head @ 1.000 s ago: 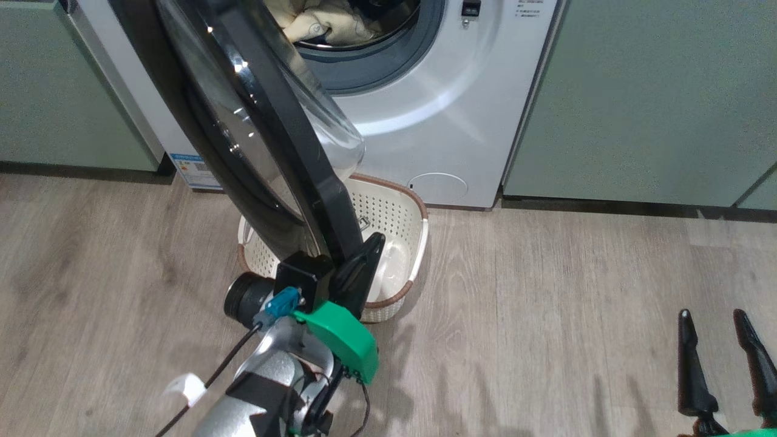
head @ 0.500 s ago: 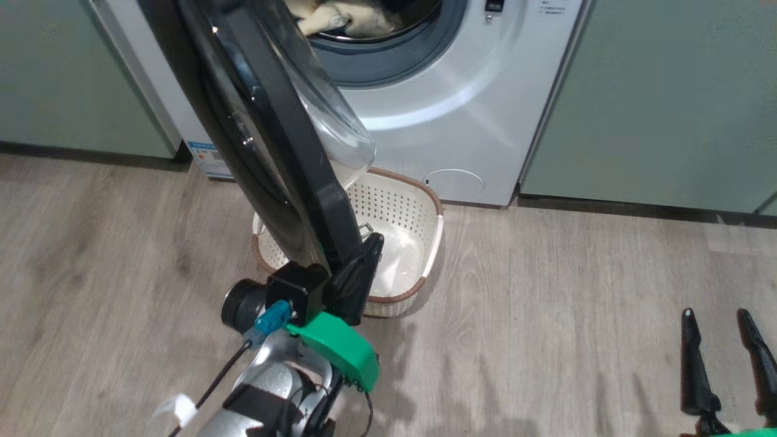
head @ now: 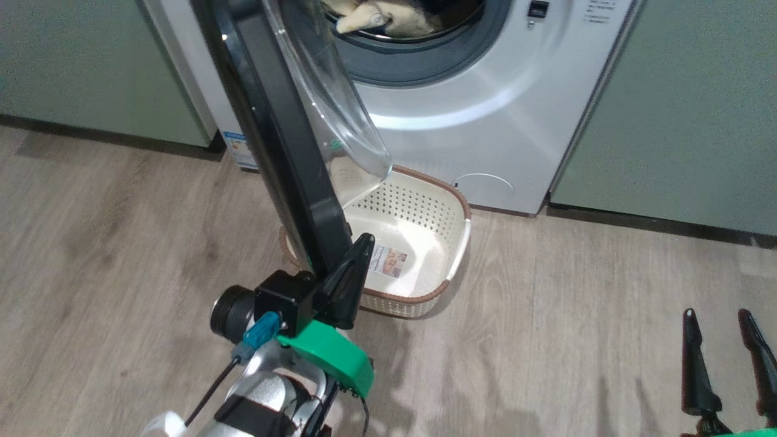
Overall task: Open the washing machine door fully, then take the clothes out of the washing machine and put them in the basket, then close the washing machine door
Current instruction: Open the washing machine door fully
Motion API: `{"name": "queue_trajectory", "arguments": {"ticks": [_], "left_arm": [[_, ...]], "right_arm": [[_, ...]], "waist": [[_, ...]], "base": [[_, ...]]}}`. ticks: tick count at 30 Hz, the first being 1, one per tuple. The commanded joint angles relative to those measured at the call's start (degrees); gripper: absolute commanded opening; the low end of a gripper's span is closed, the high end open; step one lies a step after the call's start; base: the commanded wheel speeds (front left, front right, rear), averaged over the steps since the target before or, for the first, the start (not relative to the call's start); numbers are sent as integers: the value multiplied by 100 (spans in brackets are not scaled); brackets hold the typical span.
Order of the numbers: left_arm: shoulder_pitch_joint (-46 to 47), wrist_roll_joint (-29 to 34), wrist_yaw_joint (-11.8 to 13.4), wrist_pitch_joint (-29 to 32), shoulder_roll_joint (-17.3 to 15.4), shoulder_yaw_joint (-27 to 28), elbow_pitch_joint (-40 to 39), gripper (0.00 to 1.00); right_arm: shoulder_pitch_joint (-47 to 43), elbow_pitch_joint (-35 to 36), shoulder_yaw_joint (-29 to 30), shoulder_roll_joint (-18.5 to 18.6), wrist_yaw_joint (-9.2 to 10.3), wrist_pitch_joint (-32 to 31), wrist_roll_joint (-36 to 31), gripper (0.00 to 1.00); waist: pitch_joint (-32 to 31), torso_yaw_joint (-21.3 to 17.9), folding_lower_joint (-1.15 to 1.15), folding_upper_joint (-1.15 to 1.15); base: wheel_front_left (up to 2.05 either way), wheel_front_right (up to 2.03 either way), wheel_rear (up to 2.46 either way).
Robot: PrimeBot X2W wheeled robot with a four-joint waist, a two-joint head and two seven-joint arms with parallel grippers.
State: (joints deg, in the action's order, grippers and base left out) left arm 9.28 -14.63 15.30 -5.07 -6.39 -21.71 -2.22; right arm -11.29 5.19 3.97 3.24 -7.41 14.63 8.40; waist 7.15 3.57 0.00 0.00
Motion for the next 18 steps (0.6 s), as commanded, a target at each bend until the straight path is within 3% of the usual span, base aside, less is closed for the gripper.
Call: {"name": "queue_trajectory", "arguments": {"ticks": [1, 18], "left_arm": [[97, 54, 41, -43, -96, 238, -253, 0], [-84, -62, 148, -127, -138, 299, -164, 0]], "right_arm": [[185, 184, -86, 123, -8, 37, -48, 100], [98, 193, -34, 187, -8, 37, -55, 100]], "waist": [[-18, 86, 0, 0], [-124, 745, 0, 0]], "base": [[0, 0, 0], [0, 0, 0]]}}
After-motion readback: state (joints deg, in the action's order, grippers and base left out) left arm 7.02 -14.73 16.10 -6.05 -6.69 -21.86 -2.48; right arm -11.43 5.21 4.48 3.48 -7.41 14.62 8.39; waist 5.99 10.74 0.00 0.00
